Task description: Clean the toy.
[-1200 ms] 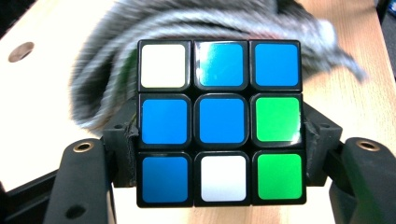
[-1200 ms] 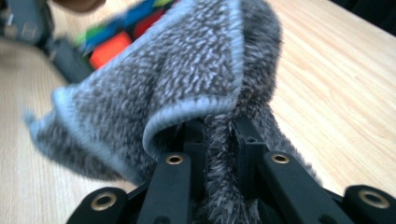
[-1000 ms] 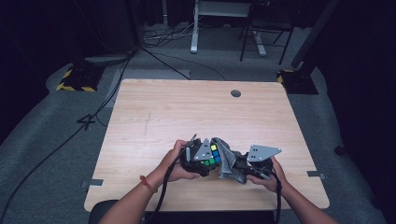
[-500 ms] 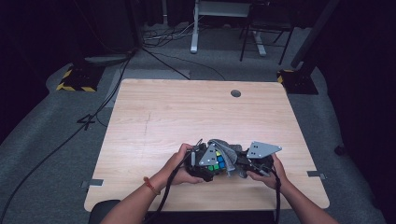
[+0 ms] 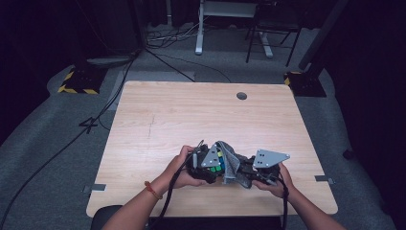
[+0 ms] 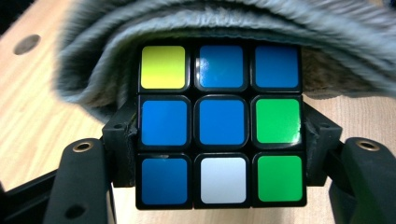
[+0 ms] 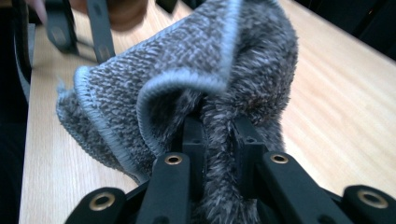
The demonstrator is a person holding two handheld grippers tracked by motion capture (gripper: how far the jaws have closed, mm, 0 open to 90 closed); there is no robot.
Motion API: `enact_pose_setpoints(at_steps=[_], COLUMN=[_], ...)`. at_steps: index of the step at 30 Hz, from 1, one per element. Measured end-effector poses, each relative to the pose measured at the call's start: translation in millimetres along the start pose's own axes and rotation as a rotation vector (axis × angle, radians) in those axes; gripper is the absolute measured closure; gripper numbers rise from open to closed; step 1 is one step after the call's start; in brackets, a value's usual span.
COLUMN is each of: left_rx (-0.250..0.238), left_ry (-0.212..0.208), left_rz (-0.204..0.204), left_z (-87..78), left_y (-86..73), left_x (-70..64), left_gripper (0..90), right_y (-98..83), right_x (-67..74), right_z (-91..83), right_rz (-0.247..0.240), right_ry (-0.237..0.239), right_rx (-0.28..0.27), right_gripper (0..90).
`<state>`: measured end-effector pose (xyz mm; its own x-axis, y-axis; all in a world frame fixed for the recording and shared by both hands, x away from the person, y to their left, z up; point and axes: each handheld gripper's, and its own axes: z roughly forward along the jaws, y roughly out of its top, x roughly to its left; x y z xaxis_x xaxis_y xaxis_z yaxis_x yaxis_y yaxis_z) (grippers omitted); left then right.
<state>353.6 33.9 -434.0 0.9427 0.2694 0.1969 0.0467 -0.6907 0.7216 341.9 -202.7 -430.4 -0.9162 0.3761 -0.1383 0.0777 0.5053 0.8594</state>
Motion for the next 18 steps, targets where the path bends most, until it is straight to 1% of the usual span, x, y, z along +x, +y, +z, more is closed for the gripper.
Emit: enact_pose_setpoints(at_steps=[1,2,3,4,5,6,7,9,12,13,15,18], left_rx=[0.007,0.012,0.014,0.021,0.016,0.01,-0.008,-0.027,-0.042,-0.049,-0.059,-0.077], left_ry=[-0.006,-0.009,-0.017,-0.015,-0.006,-0.007,-0.018,-0.012,-0.006,-0.002,-0.001,0.012], left_rz=[0.008,0.007,0.021,0.027,0.035,0.029,0.027,0.032,0.037,0.038,0.032,0.021], left_z=[2.8,4.8,7.3,8.0,7.8,6.6,4.0,-0.9,-6.3,-7.5,-10.4,-15.0], left_y=[0.4,0.8,2.1,3.1,3.8,4.0,4.6,6.2,7.6,7.6,7.6,7.3], left_x=[-1.6,-3.6,-6.0,-7.5,-7.7,-7.7,-6.7,-7.2,-7.7,-7.4,-5.9,-4.2], left_gripper=[33.3,33.3,33.3,33.3,33.3,33.3,33.3,33.3,33.3,33.3,33.3,33.3], right_y=[1.4,2.7,3.6,5.0,5.1,4.5,3.6,-0.7,-7.7,-9.8,-11.8,-14.8], right_x=[-0.5,-0.8,-0.6,-0.3,-0.8,-1.6,-3.0,-7.8,-12.1,-12.9,-12.4,-12.3], right_z=[-0.9,-1.5,-1.6,-1.1,-0.6,-0.5,-0.4,0.9,3.9,4.8,6.4,6.9], right_rz=[0.002,0.001,-0.002,-0.013,-0.026,-0.023,-0.022,-0.008,0.017,0.019,0.014,0.027], right_ry=[0.001,-0.004,-0.016,-0.033,-0.044,-0.056,-0.063,-0.075,-0.068,-0.06,-0.061,-0.042], right_rx=[-0.016,-0.026,-0.032,-0.026,-0.017,-0.013,-0.007,0.016,0.044,0.051,0.075,0.08], right_gripper=[79.1,79.1,79.2,79.1,79.1,79.2,79.2,79.2,79.2,79.2,79.2,79.1])
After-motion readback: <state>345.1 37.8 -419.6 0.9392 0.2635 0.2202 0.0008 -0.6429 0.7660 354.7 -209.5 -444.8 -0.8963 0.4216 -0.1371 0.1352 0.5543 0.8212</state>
